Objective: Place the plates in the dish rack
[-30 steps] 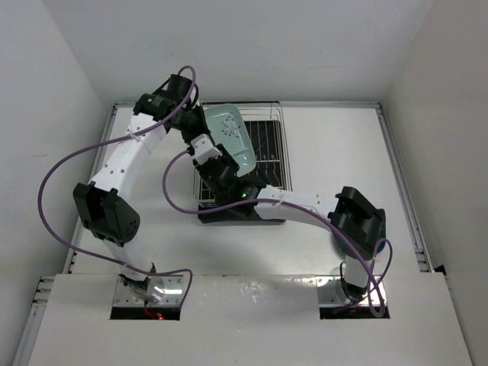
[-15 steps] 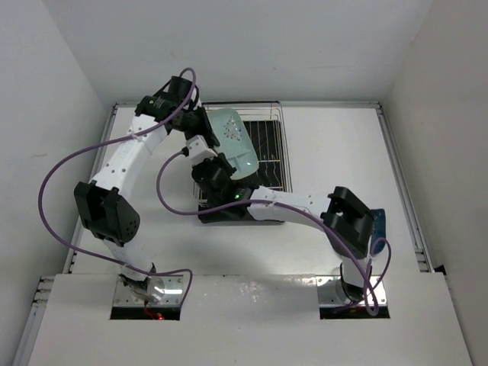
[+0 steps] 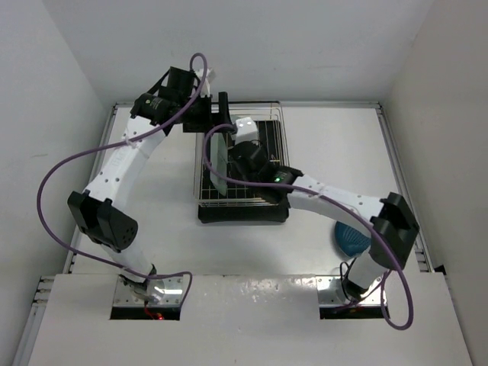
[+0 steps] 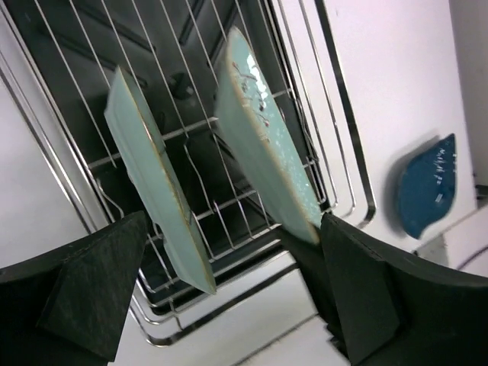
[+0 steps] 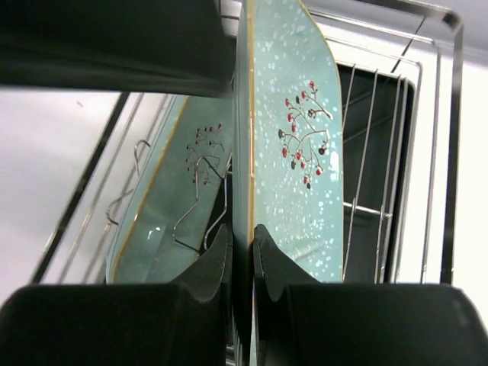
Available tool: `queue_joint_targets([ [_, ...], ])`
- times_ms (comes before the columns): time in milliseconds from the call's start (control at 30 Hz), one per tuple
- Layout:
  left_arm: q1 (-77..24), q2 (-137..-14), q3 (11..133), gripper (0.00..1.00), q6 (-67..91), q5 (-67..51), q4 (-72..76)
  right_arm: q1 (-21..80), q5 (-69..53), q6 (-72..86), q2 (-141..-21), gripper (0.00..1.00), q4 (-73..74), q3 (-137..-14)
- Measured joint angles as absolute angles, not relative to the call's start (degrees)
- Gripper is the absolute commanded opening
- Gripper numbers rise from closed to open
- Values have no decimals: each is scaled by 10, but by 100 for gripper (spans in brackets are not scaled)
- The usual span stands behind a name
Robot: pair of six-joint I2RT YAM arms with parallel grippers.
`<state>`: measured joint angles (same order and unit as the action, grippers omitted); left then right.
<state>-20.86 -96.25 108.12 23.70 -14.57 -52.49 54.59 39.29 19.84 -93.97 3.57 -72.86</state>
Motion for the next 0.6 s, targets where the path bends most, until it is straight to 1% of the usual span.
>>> queue_joint_targets([
  [167, -217, -948, 1095, 100, 192, -84, -517, 497, 327, 290, -884, 0, 44, -691],
  [300, -216, -937, 1093, 100, 153, -3, -516, 476, 288, 347, -861, 0, 45, -671],
  [400, -207, -927, 1078, 100, 128, 64, -514, 472, 245, 393, -842, 0, 27, -646],
  [533, -175, -912, 1042, 100, 116, 115, -513, 469, 192, 446, -835, 0, -8, -612],
  [600, -160, -906, 1023, 100, 111, 131, -514, 471, 193, 457, -834, 0, -22, -609],
])
